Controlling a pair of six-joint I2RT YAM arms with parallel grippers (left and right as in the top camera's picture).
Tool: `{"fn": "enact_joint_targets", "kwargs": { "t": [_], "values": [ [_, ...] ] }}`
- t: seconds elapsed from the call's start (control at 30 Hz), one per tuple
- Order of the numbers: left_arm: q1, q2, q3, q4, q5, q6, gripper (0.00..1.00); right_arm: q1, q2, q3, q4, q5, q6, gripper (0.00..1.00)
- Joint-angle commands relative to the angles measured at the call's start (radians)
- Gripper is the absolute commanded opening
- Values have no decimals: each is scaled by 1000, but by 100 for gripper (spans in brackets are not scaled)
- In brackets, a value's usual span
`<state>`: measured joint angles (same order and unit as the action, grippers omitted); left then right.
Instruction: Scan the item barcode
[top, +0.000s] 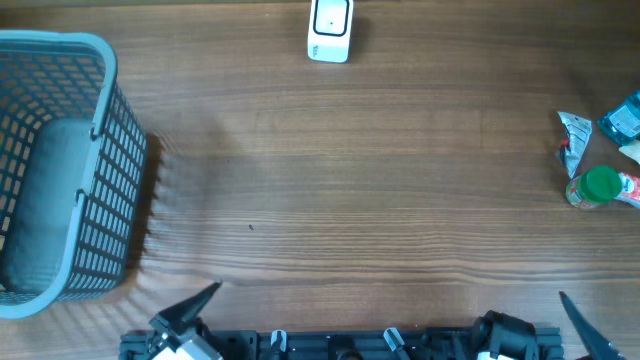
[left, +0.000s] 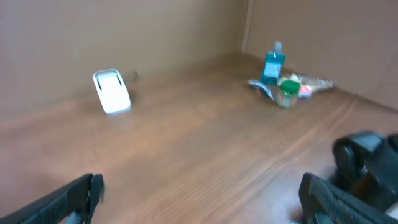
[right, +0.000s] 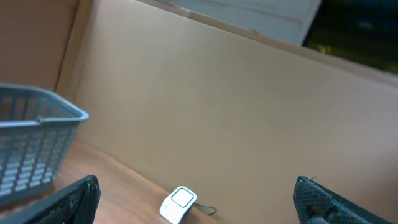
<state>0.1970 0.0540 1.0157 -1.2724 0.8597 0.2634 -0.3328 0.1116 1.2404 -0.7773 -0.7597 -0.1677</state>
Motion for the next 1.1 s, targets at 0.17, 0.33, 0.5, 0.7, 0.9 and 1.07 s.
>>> {"fn": "enact_joint_targets", "kwargs": {
  "t": [0.17, 0.33, 0.5, 0.7, 0.9, 1.07],
  "values": [
    [-5, -8, -1, -192, 3, -6, 100, 225, -83, -435, 352, -11, -327, 100],
    [-5, -8, -1, -192, 3, -6, 100, 315, -107, -753, 702, 300, -149, 100],
    [-5, -8, -1, -192, 3, -6, 100, 372, -108, -1000, 820, 552, 77, 100],
    [-5, -8, -1, -192, 4, -6, 100, 396, -109, -1183, 904, 553, 90, 100],
    [-5, -8, -1, -192, 3, -6, 100, 397, -109, -1236, 850, 553, 100, 100],
    [-5, -8, -1, -192, 3, -6, 100, 397, -109, -1236, 793, 549, 127, 100]
  ]
}}
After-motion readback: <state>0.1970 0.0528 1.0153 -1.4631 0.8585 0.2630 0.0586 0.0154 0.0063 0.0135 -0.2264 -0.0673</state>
